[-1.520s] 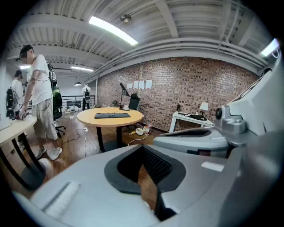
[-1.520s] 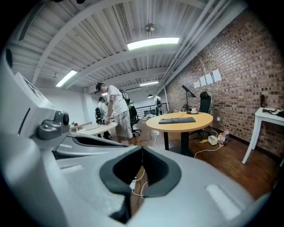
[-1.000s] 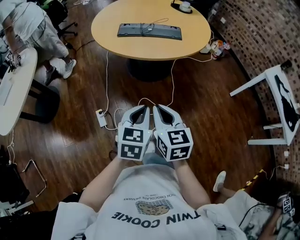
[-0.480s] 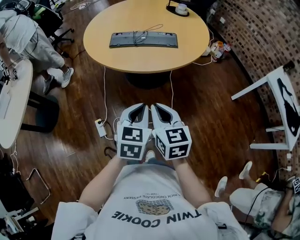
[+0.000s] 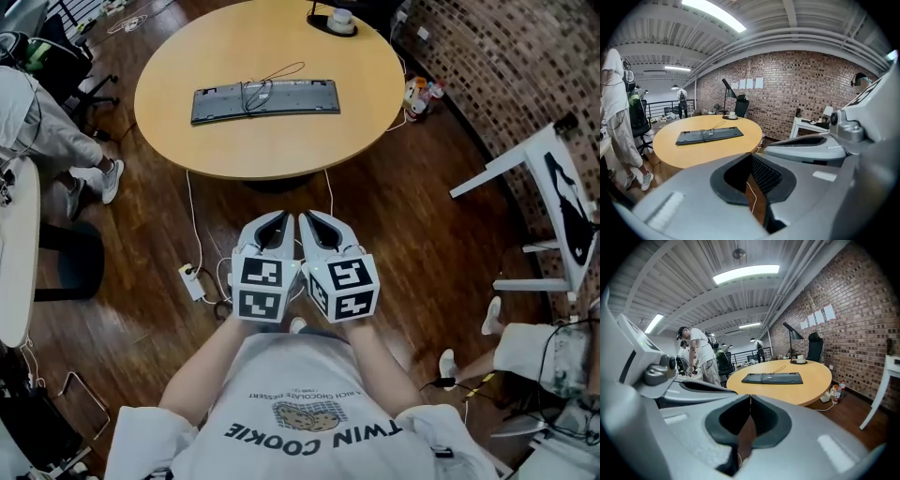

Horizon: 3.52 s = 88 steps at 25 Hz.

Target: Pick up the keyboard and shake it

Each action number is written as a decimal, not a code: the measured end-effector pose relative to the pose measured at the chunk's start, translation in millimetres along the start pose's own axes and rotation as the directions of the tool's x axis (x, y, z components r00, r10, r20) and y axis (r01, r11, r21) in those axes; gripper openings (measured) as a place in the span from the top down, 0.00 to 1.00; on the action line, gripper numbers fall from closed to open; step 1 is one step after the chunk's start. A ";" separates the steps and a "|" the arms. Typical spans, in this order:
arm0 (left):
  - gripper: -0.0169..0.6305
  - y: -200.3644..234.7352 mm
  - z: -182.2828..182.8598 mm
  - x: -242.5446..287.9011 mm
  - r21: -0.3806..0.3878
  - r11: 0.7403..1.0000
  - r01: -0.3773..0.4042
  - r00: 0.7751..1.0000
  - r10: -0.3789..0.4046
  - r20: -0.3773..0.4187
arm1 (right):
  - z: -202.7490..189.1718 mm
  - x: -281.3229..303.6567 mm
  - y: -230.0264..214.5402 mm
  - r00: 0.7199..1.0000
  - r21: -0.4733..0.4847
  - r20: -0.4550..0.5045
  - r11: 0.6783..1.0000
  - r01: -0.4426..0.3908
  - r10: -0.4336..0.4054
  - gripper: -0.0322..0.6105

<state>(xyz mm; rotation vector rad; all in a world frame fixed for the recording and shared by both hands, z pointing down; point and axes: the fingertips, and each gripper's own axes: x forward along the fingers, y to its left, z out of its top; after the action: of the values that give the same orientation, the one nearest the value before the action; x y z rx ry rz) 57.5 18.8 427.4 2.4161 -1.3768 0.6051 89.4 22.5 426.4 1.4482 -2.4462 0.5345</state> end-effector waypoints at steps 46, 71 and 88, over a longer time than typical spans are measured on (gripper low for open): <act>0.86 385.3 72.9 252.1 -0.187 0.960 -0.209 0.968 0.176 -0.180 | 104.6 318.5 -235.9 0.969 0.179 -0.246 0.983 0.026 0.019 0.87; 0.39 456.5 7.1 298.2 -0.491 0.871 0.025 0.925 -0.206 -0.320 | 52.2 383.1 -343.5 0.825 0.556 -0.388 0.818 -0.146 0.410 0.55; 0.52 450.5 5.9 305.9 -0.508 0.861 -0.011 0.867 -0.245 -0.434 | 46.5 396.1 -332.5 0.752 0.368 -0.596 0.928 -0.055 0.281 0.56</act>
<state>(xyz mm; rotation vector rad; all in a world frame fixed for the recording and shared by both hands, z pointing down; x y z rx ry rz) -192.4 -435.4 594.1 1.7578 -0.9986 0.6678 192.1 -455.8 600.5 0.9006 -1.9783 1.2971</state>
